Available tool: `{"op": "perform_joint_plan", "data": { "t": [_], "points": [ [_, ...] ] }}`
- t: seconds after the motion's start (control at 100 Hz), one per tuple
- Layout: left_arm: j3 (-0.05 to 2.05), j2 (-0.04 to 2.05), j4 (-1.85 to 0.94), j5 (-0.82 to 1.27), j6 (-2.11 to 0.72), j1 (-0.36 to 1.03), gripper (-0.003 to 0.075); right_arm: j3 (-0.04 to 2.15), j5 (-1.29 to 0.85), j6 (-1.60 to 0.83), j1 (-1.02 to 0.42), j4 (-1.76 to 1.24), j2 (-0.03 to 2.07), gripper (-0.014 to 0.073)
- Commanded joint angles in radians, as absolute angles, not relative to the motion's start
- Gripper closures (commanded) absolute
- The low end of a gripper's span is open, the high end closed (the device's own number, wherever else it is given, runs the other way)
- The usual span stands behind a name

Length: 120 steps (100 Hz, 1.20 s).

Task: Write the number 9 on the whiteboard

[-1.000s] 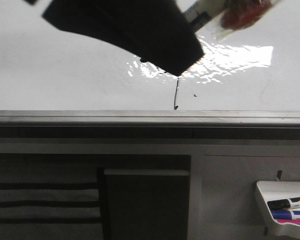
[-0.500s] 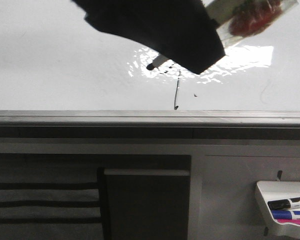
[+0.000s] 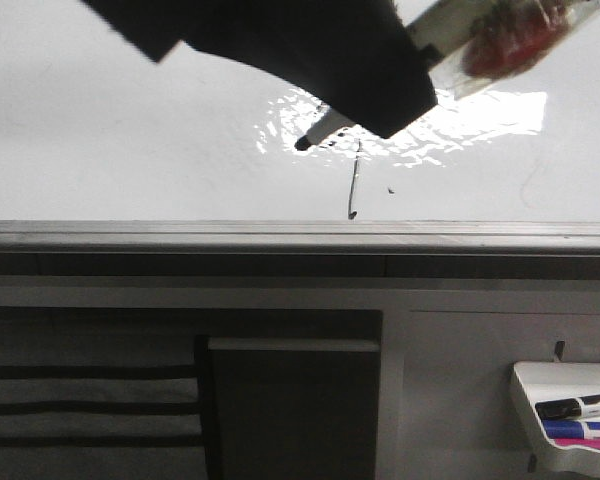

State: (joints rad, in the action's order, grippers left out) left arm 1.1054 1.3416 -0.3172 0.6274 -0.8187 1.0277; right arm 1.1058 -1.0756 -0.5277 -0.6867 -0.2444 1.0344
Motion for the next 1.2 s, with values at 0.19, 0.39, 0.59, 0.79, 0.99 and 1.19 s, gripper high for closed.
{"op": "perform_joint_plan", "data": {
  "t": [0.19,0.39,0.59,0.79,0.99,1.19],
  "points": [
    [1.144,1.313,-0.289,0.6,-0.743,1.005,0.0741,1.164,-1.036,-0.495,-0.665,-0.206,1.009,0.0266],
    [1.144,1.266,-0.023,0.709,-0.397,0.89,0.0741,1.185,-1.038,-0.259,-0.604,0.028,0.925,0.0242],
    [1.128,1.233,0.277,0.802,0.075,0.697,0.0741,1.183,-1.042,-0.22,-0.559,0.069,0.844,0.0242],
    [1.027,1.233,0.356,0.686,0.286,0.528,0.0741,1.183,-1.042,-0.215,-0.557,0.069,0.823,0.0242],
    [0.94,1.268,0.353,0.45,0.41,0.384,0.0741,1.183,-1.042,-0.21,-0.557,0.069,0.825,0.0242],
    [0.94,1.338,0.331,0.365,0.41,0.354,0.074,1.183,-1.039,-0.205,-0.557,0.069,0.825,0.0242]
  ]
}}
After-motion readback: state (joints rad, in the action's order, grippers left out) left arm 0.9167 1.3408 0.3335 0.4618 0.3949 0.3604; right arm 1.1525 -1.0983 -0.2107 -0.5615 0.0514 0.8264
